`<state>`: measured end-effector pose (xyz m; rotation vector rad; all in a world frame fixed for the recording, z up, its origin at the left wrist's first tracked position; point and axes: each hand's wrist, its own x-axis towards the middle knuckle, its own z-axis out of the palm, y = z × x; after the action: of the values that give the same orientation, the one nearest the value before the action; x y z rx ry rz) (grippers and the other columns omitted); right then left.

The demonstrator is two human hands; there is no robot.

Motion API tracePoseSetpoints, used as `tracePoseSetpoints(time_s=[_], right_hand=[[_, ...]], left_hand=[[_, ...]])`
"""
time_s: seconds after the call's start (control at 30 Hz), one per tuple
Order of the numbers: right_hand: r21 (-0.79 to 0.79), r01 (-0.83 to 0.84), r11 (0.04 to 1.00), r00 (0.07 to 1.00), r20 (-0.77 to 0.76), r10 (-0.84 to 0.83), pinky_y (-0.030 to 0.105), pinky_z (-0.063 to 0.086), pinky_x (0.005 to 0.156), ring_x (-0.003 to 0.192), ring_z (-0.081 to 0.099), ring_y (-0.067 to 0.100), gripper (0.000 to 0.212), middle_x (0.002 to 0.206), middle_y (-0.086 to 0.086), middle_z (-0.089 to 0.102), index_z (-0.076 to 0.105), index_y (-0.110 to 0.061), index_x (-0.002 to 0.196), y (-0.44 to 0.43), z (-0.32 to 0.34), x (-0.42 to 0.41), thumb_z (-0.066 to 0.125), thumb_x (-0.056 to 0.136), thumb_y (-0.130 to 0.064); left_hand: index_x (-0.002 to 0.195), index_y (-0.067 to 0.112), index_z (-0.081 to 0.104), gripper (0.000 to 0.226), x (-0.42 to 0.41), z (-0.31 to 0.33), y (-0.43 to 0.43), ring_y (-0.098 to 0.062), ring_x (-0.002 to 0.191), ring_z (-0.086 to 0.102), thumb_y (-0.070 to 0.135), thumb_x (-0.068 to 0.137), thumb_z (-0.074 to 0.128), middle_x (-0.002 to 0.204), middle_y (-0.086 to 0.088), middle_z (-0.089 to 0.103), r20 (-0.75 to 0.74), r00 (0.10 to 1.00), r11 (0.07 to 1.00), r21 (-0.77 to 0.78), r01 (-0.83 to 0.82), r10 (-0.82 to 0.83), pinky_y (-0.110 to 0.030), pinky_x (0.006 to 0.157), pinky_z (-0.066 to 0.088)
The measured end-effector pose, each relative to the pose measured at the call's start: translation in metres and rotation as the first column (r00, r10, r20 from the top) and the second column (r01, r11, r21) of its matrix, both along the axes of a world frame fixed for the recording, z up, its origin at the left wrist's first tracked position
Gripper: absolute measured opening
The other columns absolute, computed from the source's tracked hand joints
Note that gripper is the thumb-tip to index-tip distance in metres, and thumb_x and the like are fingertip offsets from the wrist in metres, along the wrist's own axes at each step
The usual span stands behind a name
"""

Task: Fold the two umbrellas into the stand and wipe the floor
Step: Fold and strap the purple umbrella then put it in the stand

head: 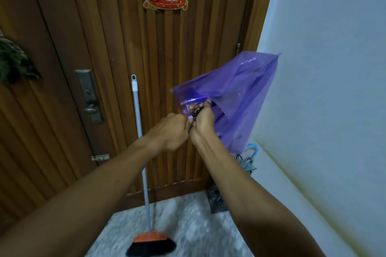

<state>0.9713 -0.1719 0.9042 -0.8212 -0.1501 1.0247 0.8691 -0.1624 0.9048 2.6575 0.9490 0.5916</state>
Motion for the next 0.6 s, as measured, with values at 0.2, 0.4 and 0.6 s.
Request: tracePoseSetpoints(time_s=[0.2, 0.4, 0.6], right_hand=[[-0.013, -0.005, 1.0, 0.999, -0.045, 0.005, 0.02, 0.036, 0.05, 0.039, 0.044, 0.007, 0.044, 0.043, -0.005, 0.052, 0.044, -0.018, 0.067, -0.009, -0.024, -0.008, 0.038, 0.107, -0.036], [-0.079, -0.047, 0.996, 0.999, 0.017, 0.048, 0.011, 0.043, 0.04, 0.036, 0.053, 0.004, 0.042, 0.057, 0.0, 0.07, 0.049, -0.016, 0.078, -0.013, -0.037, -0.012, 0.033, 0.108, -0.041], [-0.115, -0.058, 0.992, 0.99, 0.121, 0.072, 0.007, 0.038, 0.033, 0.033, 0.051, 0.002, 0.034, 0.063, -0.002, 0.075, 0.045, -0.021, 0.089, -0.01, -0.027, -0.012, 0.03, 0.108, -0.045]], left_hand=[[0.068, 0.025, 0.045, 0.041, -0.004, 0.002, -0.004, -0.014, 0.057, 0.052, 0.037, 0.105, 0.033, 0.067, 0.001, 0.053, -0.159, 0.987, 0.999, -0.035, -0.002, -0.004, -0.029, 0.05, 0.033], [0.088, 0.016, 0.063, 0.041, -0.016, -0.012, 0.005, -0.025, 0.074, 0.065, 0.04, 0.104, 0.033, 0.077, -0.004, 0.065, -0.151, 0.988, 0.994, -0.109, 0.024, -0.04, -0.042, 0.068, 0.051], [0.069, 0.027, 0.049, 0.04, -0.013, -0.007, 0.008, -0.017, 0.067, 0.056, 0.033, 0.106, 0.035, 0.066, 0.008, 0.052, -0.123, 0.992, 0.998, -0.065, -0.011, 0.003, -0.03, 0.058, 0.041]])
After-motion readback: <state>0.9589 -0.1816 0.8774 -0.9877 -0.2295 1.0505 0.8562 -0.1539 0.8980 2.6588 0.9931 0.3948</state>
